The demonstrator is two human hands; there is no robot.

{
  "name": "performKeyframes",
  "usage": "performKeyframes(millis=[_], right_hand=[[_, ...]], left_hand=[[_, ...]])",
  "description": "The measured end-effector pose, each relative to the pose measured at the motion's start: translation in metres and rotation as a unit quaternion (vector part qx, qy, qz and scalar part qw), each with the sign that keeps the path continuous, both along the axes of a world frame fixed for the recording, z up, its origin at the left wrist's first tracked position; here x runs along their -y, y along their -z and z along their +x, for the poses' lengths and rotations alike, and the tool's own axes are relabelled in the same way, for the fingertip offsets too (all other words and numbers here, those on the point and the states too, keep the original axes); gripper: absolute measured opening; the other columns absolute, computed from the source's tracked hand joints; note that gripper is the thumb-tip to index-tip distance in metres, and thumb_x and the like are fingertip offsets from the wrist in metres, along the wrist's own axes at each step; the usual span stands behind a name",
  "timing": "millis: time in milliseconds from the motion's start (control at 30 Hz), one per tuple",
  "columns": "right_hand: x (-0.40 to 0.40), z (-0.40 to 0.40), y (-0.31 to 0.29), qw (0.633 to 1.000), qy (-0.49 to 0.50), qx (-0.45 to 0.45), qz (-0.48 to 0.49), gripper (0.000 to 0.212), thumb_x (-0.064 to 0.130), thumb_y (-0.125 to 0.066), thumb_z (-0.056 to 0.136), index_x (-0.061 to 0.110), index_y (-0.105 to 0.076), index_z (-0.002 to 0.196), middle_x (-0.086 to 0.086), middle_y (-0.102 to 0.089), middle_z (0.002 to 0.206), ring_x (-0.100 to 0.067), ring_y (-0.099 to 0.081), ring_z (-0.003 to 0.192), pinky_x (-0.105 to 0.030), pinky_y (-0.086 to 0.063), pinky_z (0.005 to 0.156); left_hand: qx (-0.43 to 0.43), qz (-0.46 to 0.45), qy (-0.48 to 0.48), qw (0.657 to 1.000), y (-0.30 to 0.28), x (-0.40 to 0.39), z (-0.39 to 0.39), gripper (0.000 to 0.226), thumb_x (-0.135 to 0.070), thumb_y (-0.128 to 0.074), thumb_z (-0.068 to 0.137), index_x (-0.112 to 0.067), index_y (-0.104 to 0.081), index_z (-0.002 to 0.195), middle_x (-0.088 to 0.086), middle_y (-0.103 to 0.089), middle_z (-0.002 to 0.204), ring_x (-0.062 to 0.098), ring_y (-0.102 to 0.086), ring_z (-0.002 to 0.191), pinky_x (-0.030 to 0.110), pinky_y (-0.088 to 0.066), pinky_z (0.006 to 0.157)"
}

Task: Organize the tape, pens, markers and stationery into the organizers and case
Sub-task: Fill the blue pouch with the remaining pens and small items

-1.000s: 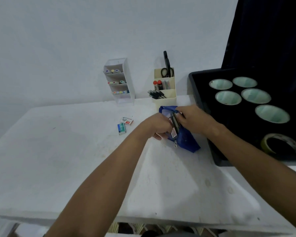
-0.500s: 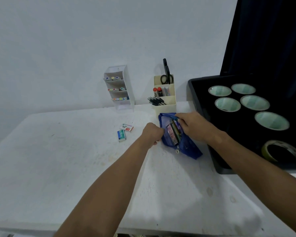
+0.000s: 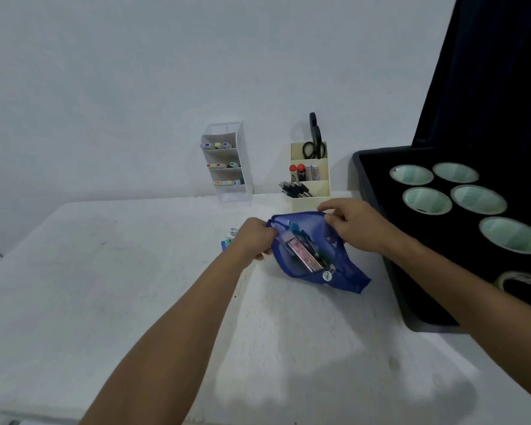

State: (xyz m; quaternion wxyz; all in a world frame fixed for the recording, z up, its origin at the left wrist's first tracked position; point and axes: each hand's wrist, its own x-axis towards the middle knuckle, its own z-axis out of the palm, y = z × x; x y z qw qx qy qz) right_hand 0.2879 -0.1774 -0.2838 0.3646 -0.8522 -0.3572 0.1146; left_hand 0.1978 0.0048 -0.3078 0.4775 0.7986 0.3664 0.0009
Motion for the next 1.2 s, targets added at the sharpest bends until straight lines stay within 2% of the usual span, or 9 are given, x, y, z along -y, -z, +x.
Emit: performKeyframes(millis=[167,333,533,600,700,800,867,1000,1200], right_hand=[[-0.013,-0.004,0.008,0.984,-0.03,-0.146,-0.097,0.051,0.035,-0.054,0.095,0.018,-0.04,0.142,-0.005,-0.065,0.112,-0.019,-0.067,0.088,-0.027,-0.057,0.071],[-0.001,-0.009,0.019,0.946,-0.149,-0.125,-0.259,0.118,0.068,-0.076,0.057,0.027,-0.012,0.148,0.003,-0.042,0.143,-0.022,-0.055,0.117,-0.038,-0.052,0.096],[0.003,-0.002,0.015,0.988,-0.022,-0.051,-0.146,0.035,0.022,-0.075,0.08,0.014,-0.058,0.11,-0.004,-0.063,0.105,-0.016,-0.063,0.086,-0.026,-0.055,0.068],[0.003,0.002,0.01,0.998,0.0,-0.054,-0.044,0.021,0.021,-0.073,0.083,0.011,-0.065,0.1,-0.003,-0.067,0.097,-0.016,-0.063,0.087,-0.024,-0.051,0.069],[0.001,0.004,0.005,0.985,0.026,-0.121,0.122,0.018,0.021,-0.073,0.081,0.009,-0.07,0.095,-0.001,-0.07,0.089,-0.016,-0.066,0.084,-0.025,-0.055,0.065],[-0.003,0.001,0.004,0.976,0.019,-0.095,0.196,0.022,0.02,-0.073,0.08,0.009,-0.072,0.099,0.001,-0.071,0.089,-0.02,-0.067,0.085,-0.024,-0.058,0.063],[-0.004,-0.001,0.006,0.972,0.01,-0.081,0.222,0.026,0.017,-0.073,0.08,0.006,-0.072,0.103,-0.001,-0.071,0.088,-0.025,-0.068,0.084,-0.024,-0.058,0.064],[-0.003,-0.001,0.009,0.972,0.002,-0.06,0.229,0.024,0.016,-0.07,0.083,0.009,-0.072,0.106,0.002,-0.071,0.088,-0.025,-0.069,0.086,-0.025,-0.058,0.067],[-0.003,-0.004,0.007,0.972,-0.003,-0.039,0.233,0.034,0.031,-0.064,0.081,0.008,-0.072,0.105,0.004,-0.07,0.084,-0.021,-0.068,0.081,-0.022,-0.057,0.066]], left_hand=[[0.034,-0.032,-0.079,0.996,-0.021,-0.024,-0.001,0.013,0.004,-0.04,0.077,0.0,-0.051,0.073,0.013,-0.052,0.052,0.021,-0.04,0.041,0.02,-0.028,0.044],[0.022,-0.083,-0.107,0.991,-0.012,-0.025,-0.005,0.014,-0.001,-0.043,0.084,-0.003,-0.055,0.08,0.013,-0.058,0.061,0.02,-0.053,0.046,0.019,-0.044,0.042],[0.03,0.058,-0.095,0.993,-0.014,-0.033,0.001,0.013,-0.013,-0.047,0.09,-0.016,-0.045,0.077,0.01,-0.06,0.083,0.023,-0.055,0.069,0.025,-0.045,0.056],[0.027,0.159,-0.071,0.984,-0.022,-0.031,0.0,0.011,-0.023,-0.05,0.094,-0.014,-0.051,0.1,0.003,-0.056,0.097,0.02,-0.05,0.085,0.026,-0.042,0.064],[0.105,0.233,-0.007,0.967,-0.043,-0.014,0.0,0.031,-0.033,-0.052,0.095,-0.012,-0.055,0.118,0.005,-0.062,0.108,0.019,-0.055,0.088,0.026,-0.039,0.073],[0.182,0.174,0.114,0.961,-0.066,0.011,0.003,0.037,-0.043,-0.051,0.095,-0.012,-0.07,0.105,-0.002,-0.062,0.082,0.01,-0.051,0.068,0.027,-0.04,0.068],[0.174,0.135,0.168,0.961,-0.076,0.024,0.003,0.045,-0.047,-0.052,0.094,-0.007,-0.074,0.094,0.005,-0.056,0.063,0.014,-0.044,0.054,0.03,-0.04,0.061],[0.164,0.165,0.226,0.946,-0.081,0.029,0.003,0.029,-0.043,-0.061,0.089,-0.019,-0.078,0.094,-0.007,-0.071,0.078,0.011,-0.065,0.072,0.024,-0.051,0.069],[0.206,0.211,0.255,0.921,-0.082,0.03,0.004,0.017,-0.03,-0.074,0.081,-0.02,-0.076,0.094,-0.004,-0.061,0.067,0.007,-0.05,0.059,0.017,-0.041,0.057]])
